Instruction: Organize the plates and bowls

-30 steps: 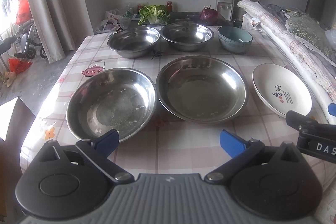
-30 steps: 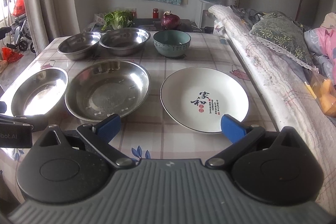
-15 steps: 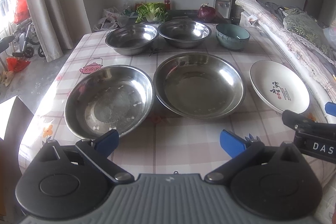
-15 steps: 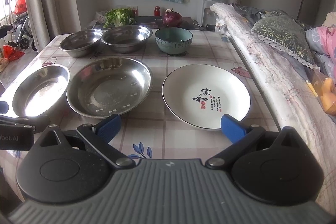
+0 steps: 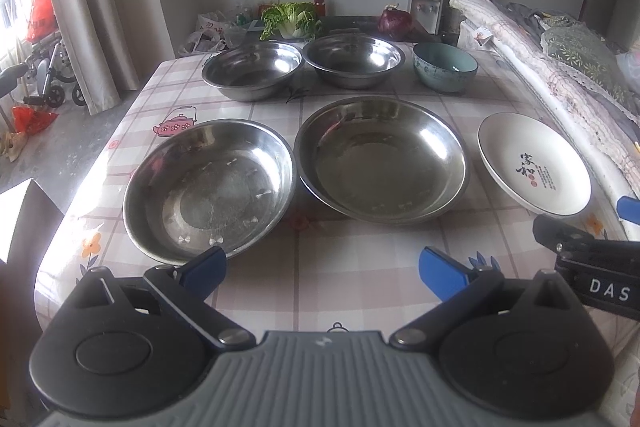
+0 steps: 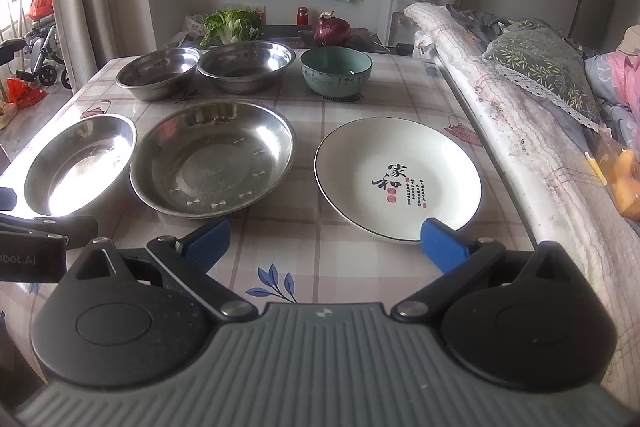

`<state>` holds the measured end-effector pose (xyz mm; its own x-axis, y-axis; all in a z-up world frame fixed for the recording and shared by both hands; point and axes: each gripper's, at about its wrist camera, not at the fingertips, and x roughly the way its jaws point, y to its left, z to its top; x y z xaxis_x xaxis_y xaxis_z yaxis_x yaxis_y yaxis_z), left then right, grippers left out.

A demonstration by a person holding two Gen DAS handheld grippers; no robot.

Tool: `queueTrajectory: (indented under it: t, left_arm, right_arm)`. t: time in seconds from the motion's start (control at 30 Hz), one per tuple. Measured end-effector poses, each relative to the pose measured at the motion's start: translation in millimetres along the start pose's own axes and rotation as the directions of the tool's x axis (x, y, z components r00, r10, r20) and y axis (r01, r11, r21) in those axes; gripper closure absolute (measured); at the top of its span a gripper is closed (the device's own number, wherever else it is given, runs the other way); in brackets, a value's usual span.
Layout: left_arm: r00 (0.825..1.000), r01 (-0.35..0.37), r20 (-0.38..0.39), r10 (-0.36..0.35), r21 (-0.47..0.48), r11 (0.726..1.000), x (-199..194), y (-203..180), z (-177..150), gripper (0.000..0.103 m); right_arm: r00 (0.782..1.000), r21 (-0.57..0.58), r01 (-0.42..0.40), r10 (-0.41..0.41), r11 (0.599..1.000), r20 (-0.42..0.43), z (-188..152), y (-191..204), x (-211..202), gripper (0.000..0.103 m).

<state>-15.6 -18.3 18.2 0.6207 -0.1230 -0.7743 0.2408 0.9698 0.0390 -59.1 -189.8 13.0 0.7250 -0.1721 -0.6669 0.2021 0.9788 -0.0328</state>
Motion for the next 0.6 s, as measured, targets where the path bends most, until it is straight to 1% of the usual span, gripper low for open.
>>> queueTrajectory:
  t: [0.6]
  left_arm:
    - [1.000, -0.008, -0.008, 0.008, -0.015, 1.000, 3.8, 8.9, 0.4, 0.000]
  right_arm:
    - [1.000, -0.028, -0.002, 0.002, 1.000, -0.009, 2.6, 8.3, 4.9, 0.001]
